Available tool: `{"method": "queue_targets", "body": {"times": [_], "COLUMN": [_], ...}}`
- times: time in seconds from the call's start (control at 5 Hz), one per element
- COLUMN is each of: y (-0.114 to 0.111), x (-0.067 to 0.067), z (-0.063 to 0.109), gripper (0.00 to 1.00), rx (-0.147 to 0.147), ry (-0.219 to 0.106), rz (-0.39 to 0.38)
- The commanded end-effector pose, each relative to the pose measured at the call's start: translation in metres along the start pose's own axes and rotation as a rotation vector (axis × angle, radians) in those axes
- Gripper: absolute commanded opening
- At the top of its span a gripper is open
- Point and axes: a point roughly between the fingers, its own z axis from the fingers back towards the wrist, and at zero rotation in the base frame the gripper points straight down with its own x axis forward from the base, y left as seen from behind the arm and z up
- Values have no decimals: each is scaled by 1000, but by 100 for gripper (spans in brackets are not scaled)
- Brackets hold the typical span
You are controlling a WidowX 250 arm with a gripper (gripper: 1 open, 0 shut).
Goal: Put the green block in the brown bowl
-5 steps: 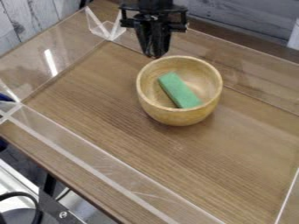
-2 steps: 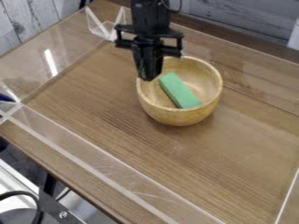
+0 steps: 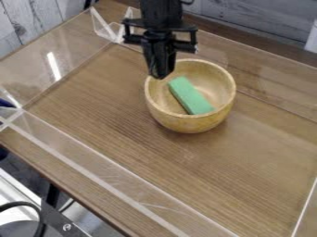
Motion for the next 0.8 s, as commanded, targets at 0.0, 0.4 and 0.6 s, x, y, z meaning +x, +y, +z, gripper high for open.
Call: {"method": "queue_targets", "body": {"times": [0.0,0.4,0.6], "y": [-15,-21,-23], "x": [11,16,18], "z": [29,19,14], "gripper": [0,0,0], "rx": [34,21,9], "ry": [-92,-74,-51], "rz": [-28,15,42]}}
